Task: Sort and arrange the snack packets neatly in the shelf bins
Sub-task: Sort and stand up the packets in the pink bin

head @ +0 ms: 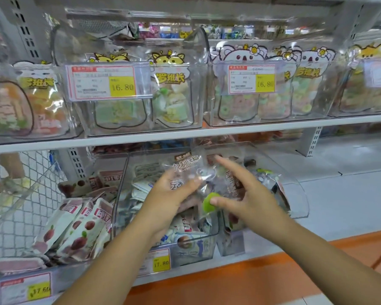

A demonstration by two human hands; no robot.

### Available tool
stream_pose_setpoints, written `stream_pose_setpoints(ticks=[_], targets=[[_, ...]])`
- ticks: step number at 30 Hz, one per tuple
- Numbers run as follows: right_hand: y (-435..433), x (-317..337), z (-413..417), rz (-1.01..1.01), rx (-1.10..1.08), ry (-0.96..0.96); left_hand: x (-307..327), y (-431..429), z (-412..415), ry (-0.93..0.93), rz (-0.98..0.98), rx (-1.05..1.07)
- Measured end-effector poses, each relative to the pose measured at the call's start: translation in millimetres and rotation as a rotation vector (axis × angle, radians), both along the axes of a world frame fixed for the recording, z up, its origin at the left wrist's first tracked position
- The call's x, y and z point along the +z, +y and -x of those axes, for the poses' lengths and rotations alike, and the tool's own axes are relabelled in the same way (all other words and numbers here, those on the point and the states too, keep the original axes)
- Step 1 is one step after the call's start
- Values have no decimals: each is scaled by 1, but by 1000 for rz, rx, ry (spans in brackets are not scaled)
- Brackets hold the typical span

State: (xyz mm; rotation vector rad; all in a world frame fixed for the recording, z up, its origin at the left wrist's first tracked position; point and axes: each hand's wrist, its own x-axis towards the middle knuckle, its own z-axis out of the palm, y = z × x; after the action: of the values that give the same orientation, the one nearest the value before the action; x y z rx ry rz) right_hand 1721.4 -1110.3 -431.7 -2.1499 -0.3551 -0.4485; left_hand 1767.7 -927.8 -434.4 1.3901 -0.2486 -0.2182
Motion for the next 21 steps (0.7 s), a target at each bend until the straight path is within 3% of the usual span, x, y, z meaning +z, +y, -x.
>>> stream_pose_setpoints(ticks=[4, 7, 10, 15, 18, 19, 21], targets=[[-55, 8, -7, -87, -262, -8, -4, -1, -5, 68, 36, 67], [-76, -6, -11, 274, -190, 221, -8, 3, -7, 74, -30, 61], [-65, -32, -19, 731, -125, 211, -11, 9, -7, 93, -75, 59], [-58, -26, -21, 878, -251, 196, -8, 9, -1, 14, -126, 33], [-55, -4, -4, 680, -419, -100, -3, 6, 2, -71, -194, 13], [-48, 2, 3, 510, -361, -133, -3, 3, 3, -84, -199, 13], [-26, 2, 14, 182, -89, 2, -2, -4, 6, -72, -190, -20]])
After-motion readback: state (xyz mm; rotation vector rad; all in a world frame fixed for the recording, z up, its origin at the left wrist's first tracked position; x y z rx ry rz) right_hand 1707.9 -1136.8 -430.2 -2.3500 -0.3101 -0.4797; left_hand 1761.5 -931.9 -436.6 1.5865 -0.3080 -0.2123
